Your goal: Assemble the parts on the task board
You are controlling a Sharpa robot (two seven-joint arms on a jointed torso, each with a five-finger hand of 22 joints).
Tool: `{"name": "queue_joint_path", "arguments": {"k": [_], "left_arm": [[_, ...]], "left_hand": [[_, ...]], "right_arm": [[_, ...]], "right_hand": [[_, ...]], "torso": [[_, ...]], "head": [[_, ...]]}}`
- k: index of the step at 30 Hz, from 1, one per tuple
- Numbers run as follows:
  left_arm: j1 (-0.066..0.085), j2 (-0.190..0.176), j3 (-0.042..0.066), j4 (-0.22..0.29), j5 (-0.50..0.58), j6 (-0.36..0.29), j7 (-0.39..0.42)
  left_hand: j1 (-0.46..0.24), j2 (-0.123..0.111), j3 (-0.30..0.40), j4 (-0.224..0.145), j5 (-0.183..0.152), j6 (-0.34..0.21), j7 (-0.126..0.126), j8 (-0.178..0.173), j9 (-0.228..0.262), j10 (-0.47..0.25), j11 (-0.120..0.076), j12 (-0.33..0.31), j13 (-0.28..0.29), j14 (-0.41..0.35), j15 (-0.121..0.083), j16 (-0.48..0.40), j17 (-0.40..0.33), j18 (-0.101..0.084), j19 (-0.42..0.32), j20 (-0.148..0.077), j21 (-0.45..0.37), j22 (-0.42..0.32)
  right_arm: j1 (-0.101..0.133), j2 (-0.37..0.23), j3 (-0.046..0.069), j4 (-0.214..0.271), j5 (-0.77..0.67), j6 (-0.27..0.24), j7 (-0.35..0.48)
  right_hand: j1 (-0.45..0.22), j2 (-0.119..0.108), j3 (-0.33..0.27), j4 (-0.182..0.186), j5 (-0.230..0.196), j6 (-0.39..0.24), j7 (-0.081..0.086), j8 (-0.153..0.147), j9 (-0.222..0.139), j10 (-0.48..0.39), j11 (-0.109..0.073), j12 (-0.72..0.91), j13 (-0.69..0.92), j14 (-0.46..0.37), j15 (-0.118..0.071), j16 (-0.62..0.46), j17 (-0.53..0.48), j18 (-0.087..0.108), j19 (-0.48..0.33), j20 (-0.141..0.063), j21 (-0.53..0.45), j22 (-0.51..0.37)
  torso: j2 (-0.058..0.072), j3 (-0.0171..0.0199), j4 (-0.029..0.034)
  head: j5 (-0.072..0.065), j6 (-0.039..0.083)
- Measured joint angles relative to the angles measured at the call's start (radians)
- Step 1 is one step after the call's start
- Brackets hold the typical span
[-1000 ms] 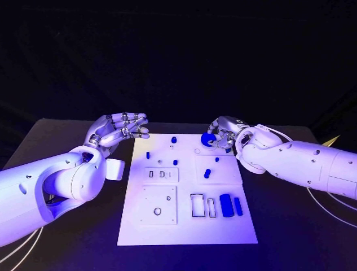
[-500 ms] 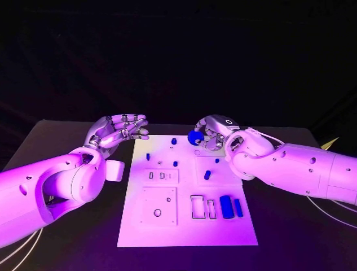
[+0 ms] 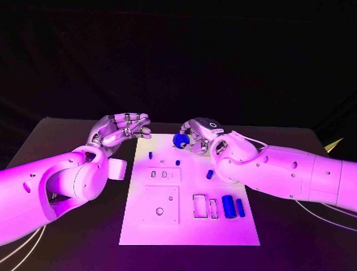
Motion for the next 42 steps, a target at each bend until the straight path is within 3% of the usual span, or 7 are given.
{"name": "queue_joint_path", "arguments": {"k": [9,25,42], "left_arm": [[0.000,0.001,0.000,0.001,0.000,0.001,0.000],[0.000,0.003,0.000,0.004,0.000,0.003,-0.004],[0.000,0.003,0.000,0.002,0.000,0.004,-0.008]], "left_hand": [[0.000,0.000,0.000,0.000,0.000,0.000,0.000,0.000,0.000,0.000,0.000,0.000,0.000,0.000,0.000,0.000,0.000,0.000,0.000,0.000,0.000,0.000],[-0.002,0.002,0.000,0.000,0.000,0.000,0.000,0.000,0.001,0.000,0.000,0.000,0.000,0.000,0.000,0.000,0.006,0.000,-0.004,0.004,0.004,0.005],[-0.005,0.005,0.000,0.000,0.000,-0.004,0.004,0.000,0.001,0.000,0.000,0.000,0.000,-0.004,0.004,-0.005,0.007,0.000,-0.007,0.000,0.010,0.006]], "right_arm": [[-0.021,0.052,-0.001,-0.047,-0.003,0.009,0.001],[-0.027,0.096,-0.003,-0.115,-0.004,0.026,0.004],[-0.028,0.114,-0.005,-0.126,-0.004,0.045,0.020]], "right_hand": [[-0.007,-0.007,0.004,-0.004,-0.002,0.008,-0.001,0.001,0.000,0.000,0.000,0.000,0.001,0.000,0.000,0.000,0.000,0.000,0.000,0.000,0.000,0.000],[-0.020,-0.009,0.011,-0.005,-0.006,0.012,0.000,0.001,-0.001,0.000,0.000,0.000,0.000,0.000,0.000,0.000,0.000,0.000,0.000,0.000,0.000,0.000],[-0.031,-0.018,0.015,-0.010,-0.010,0.016,-0.002,-0.001,-0.003,0.000,0.000,0.000,0.000,0.000,0.000,0.000,0.000,0.000,0.000,0.000,0.000,0.000]], "torso": [[0.000,0.0008,-0.0009],[0.000,0.0012,0.0004],[0.000,0.0012,-0.0014]], "head": [[0.005,-0.005],[0.011,-0.010],[0.016,-0.016]]}}
